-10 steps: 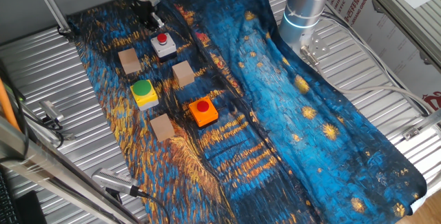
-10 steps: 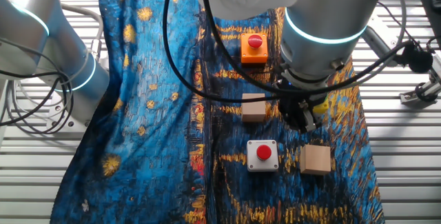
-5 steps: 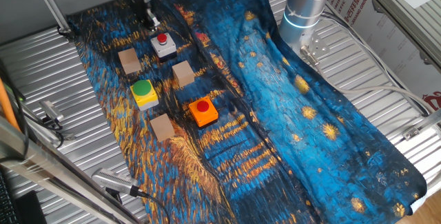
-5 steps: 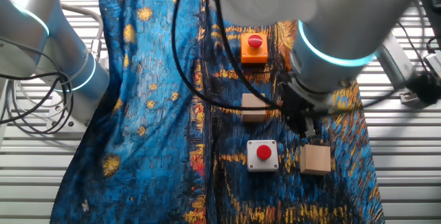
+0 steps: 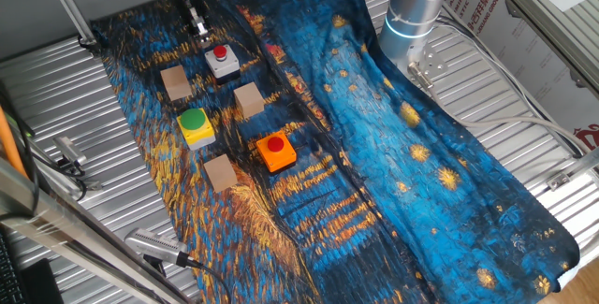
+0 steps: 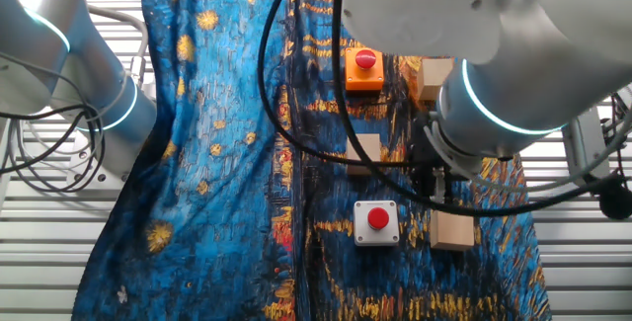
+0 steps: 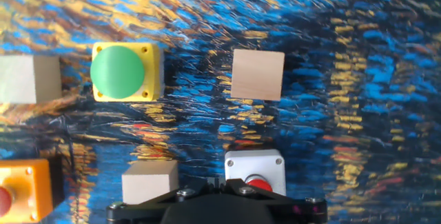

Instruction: Press three buttons from left to right in sequence

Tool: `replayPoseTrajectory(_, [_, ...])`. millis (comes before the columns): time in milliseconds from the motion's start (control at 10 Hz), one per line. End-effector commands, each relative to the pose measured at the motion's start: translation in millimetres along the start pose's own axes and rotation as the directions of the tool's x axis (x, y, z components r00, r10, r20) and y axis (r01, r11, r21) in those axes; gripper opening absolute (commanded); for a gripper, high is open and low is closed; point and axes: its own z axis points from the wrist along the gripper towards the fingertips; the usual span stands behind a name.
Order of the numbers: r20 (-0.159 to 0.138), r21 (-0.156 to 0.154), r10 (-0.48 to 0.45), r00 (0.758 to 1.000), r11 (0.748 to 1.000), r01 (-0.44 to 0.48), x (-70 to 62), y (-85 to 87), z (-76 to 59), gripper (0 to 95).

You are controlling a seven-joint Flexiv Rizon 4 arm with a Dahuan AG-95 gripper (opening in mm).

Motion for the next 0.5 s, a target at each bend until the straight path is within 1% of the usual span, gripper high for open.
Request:
replayPoseTrajectory(100, [0.007,0.086,-0.045,0.999,0.995,0.044,-0.6,-1.4,1.7,0.0])
replayPoseTrajectory(200, [0.005,0.114,-0.062,0.998,0.992,0.061,-2.7,-5.0,7.7,0.0])
replayPoseTrajectory(300, [0.004,0.12,-0.076,0.997,0.99,0.075,-4.4,-10.1,12.1,0.0])
replayPoseTrajectory(400, [0.0,0.137,-0.103,0.995,0.985,0.102,-4.9,-19.8,15.2,0.0])
replayPoseTrajectory(500, [-0.002,0.135,-0.116,0.993,0.984,0.115,-4.5,-27.2,16.3,0.0])
